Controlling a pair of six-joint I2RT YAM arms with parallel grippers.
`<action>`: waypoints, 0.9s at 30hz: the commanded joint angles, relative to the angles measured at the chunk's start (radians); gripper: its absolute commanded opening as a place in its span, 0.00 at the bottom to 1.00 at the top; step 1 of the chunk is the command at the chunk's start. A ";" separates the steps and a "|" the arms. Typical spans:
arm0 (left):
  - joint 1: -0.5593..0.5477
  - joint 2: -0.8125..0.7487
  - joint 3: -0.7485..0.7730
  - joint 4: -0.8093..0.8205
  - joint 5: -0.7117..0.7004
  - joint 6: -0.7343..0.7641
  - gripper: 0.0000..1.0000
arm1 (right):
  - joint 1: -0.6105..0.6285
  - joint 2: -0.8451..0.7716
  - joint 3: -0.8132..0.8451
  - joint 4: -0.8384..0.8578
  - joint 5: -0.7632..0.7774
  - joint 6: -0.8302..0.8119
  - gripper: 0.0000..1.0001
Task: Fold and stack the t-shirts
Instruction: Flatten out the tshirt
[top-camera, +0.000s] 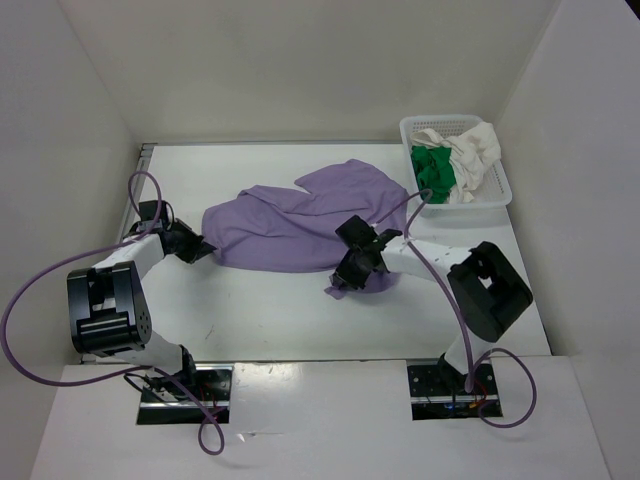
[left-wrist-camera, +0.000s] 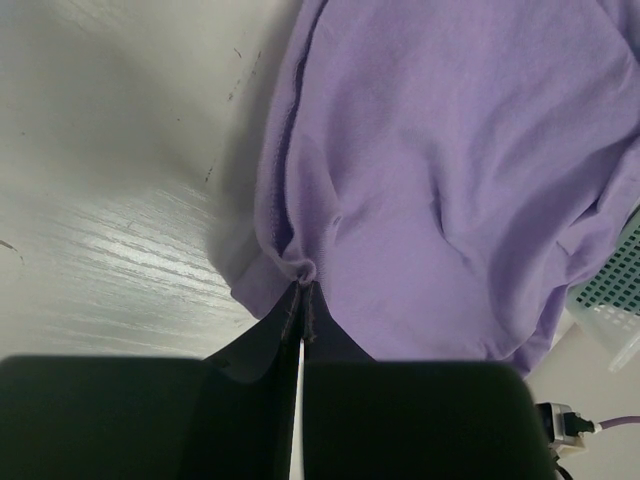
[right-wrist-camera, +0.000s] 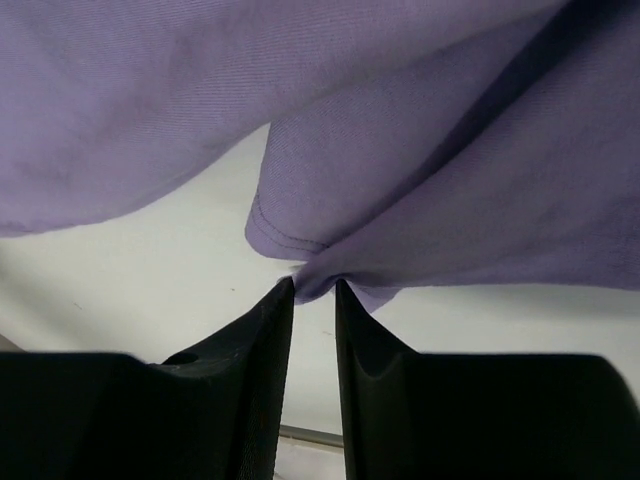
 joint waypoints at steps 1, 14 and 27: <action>0.013 0.001 -0.006 0.034 0.021 -0.021 0.00 | -0.003 0.027 0.000 0.023 0.016 -0.028 0.31; 0.013 0.001 -0.024 0.052 0.031 -0.021 0.00 | -0.003 0.065 0.043 0.035 -0.051 -0.047 0.36; -0.007 -0.070 0.089 -0.031 0.031 0.019 0.00 | -0.038 -0.305 0.154 -0.187 0.053 -0.183 0.00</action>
